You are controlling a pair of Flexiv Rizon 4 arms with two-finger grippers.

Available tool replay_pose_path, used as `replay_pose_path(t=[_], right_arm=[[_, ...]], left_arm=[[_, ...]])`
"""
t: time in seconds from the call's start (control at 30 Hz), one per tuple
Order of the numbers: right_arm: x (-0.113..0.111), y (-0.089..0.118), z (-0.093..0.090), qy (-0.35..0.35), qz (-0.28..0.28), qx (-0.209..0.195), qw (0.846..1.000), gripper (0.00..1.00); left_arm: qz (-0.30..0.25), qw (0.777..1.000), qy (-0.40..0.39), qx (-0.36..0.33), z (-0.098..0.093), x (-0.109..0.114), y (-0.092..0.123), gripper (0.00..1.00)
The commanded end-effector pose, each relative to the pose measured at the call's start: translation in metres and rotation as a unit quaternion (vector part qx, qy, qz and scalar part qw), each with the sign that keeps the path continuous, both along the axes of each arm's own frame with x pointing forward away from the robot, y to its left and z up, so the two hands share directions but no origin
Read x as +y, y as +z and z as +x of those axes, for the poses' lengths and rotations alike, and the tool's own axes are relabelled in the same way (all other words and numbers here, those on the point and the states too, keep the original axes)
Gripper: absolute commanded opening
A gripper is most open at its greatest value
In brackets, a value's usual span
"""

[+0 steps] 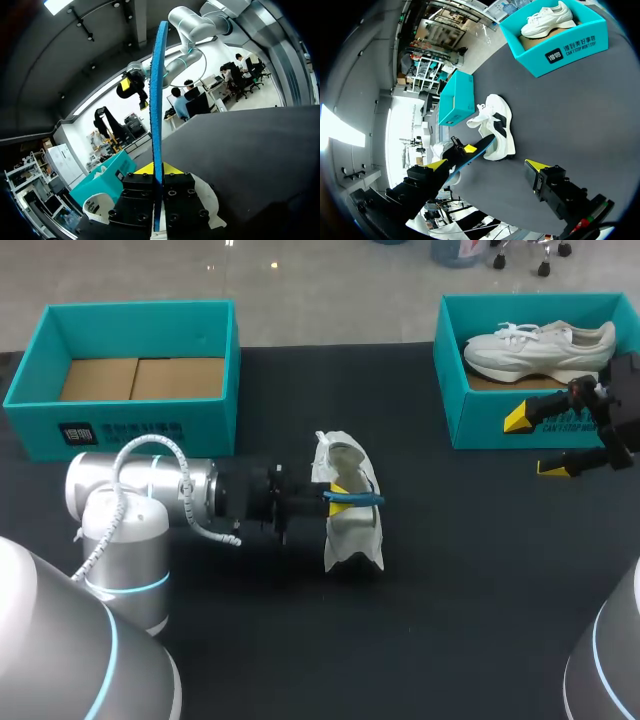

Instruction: Take the shoe out of the shoebox, open the shoe tongue, remove and reinsert the insole, then place the shoe into the shoebox

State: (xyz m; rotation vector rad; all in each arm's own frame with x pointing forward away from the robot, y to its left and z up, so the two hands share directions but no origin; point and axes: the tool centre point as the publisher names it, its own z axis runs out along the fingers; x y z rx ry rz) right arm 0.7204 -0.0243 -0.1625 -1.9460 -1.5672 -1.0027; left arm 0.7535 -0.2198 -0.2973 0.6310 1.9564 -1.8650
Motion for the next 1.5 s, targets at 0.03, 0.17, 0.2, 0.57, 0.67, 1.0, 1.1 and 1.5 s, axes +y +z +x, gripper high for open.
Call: replay_pose_path(t=[0.03,0.17,0.2,0.57,0.67,1.0,1.1,1.5], right_arm=[[0.0,0.0,-0.001,-0.001,-0.001,0.0,1.0,1.0],[0.0,0.0,-0.001,-0.001,-0.001,0.0,1.0,1.0],[0.0,0.0,-0.001,-0.001,-0.001,0.0,1.0,1.0],[0.0,0.0,-0.001,-0.001,-0.001,0.0,1.0,1.0],[0.0,0.0,-0.001,-0.001,-0.001,0.0,1.0,1.0],[0.0,0.0,-0.001,-0.001,-0.001,0.0,1.0,1.0],[0.0,0.0,-0.001,-0.001,-0.001,0.0,1.0,1.0],[0.0,0.0,-0.001,-0.001,-0.001,0.0,1.0,1.0]], left_arm=[[-0.004,1.0,-0.003,-0.002,0.004,-0.002,-0.008,0.0],[-0.003,1.0,0.0,0.0,0.007,-0.002,-0.013,0.0],[-0.002,1.0,0.002,-0.002,0.008,-0.003,-0.014,0.0],[0.012,0.999,0.019,-0.024,0.022,-0.003,-0.027,0.0],[0.012,0.999,0.019,-0.026,0.024,-0.002,-0.031,0.0],[0.025,0.999,0.025,-0.036,0.028,0.0,-0.04,0.0],[0.025,0.999,0.025,-0.036,0.028,0.0,-0.04,0.0],[0.025,0.999,0.025,-0.036,0.028,0.0,-0.04,0.0]])
